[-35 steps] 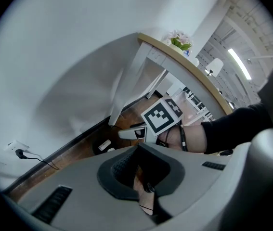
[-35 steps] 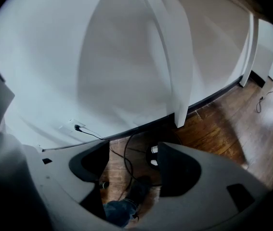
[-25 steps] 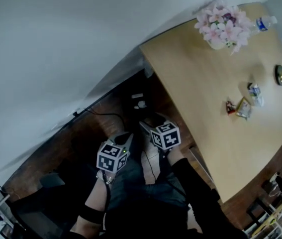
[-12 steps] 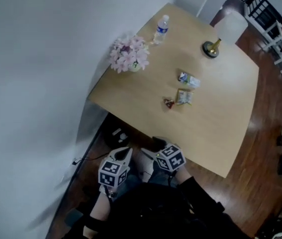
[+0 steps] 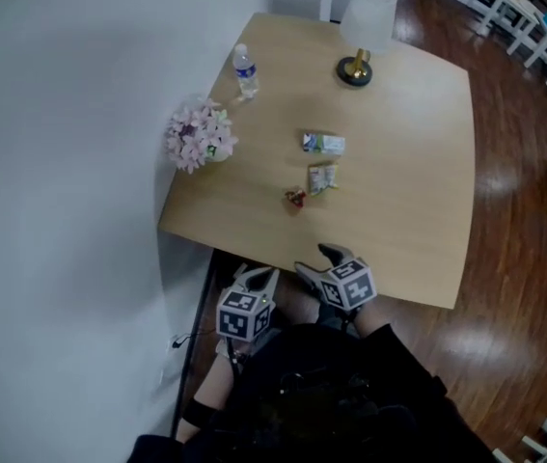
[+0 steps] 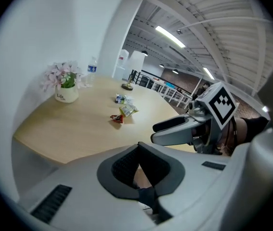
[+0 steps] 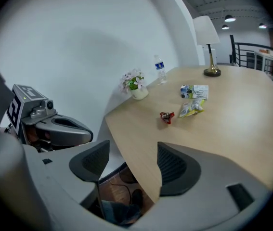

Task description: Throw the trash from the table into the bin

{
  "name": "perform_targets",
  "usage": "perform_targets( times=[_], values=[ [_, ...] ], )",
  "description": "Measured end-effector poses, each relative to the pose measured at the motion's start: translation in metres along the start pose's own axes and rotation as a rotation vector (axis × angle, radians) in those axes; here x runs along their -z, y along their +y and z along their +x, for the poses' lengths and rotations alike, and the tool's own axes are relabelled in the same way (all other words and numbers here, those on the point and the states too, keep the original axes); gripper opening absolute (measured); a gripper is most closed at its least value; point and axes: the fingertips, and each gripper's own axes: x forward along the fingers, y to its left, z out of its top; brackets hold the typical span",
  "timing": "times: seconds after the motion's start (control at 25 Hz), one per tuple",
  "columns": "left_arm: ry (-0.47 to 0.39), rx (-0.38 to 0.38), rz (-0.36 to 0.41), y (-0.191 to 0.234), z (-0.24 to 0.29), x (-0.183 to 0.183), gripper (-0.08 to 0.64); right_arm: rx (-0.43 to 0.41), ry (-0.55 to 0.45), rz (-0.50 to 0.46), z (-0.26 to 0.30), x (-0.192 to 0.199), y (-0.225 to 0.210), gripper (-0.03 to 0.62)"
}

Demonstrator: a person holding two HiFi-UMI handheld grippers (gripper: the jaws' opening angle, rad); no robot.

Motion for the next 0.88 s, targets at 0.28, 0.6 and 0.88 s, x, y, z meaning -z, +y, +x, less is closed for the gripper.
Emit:
perform_targets(
  times=[0.28,0.6,0.88],
  values=[
    [0.045,-0.001,0.026,0.001,0.024,-0.018,0.003,0.033,-0.010,0.050,-0.001,-0.009,-0.030,0.321],
    [0.066,-0.015,0.039,0.007,0.061,-0.049,0.003,0.191,-0.037,0.088,0.004,-0.037,-0.105,0.321],
    [0.071,-0.039,0.033,0.012,0.088,-0.079,0.003,0.252,-0.048,0.076,0.029,-0.078,-0.157,0.321]
  ],
)
